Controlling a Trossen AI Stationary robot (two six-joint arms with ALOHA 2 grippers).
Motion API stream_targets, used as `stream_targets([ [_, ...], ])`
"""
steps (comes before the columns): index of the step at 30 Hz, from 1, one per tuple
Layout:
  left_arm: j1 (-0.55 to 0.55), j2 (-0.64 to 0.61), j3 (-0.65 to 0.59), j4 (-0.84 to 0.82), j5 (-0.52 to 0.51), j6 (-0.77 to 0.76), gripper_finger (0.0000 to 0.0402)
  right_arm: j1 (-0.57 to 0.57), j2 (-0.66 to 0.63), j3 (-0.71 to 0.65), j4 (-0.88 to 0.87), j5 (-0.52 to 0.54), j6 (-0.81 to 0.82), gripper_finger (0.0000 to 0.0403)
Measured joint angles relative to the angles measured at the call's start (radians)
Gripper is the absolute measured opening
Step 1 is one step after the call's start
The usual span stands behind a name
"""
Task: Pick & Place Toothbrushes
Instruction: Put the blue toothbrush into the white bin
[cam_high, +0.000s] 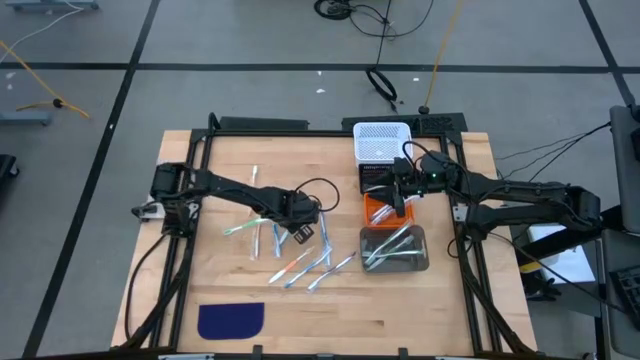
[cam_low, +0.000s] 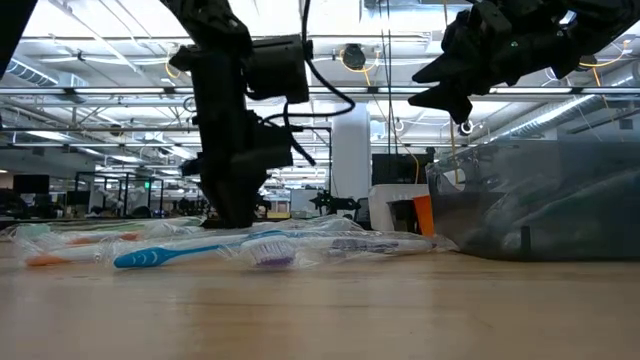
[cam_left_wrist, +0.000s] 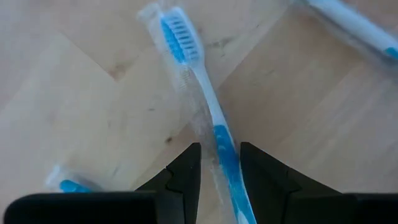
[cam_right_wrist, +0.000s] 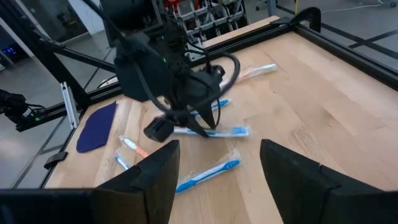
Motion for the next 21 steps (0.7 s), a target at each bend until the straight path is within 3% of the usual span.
stream_targets([
  [6, 0.008, 0.032, 0.005, 0.005, 0.029, 0.017, 0.0103, 0.0, 0.0, 0.0, -0.004, 0.0, 0.0, 0.0215],
  [11, 0.007, 0.027, 0.003, 0.008, 0.019, 0.022, 0.0018, 0.0, 0.0, 0.0, -0.008, 0.0, -0.004, 0.0215],
  [21, -0.004, -0.072, -0.002, 0.034, -0.086, 0.036, 0.0005, 0.0, 0.0, 0.0, -0.009, 0.0, 0.003, 0.0215],
])
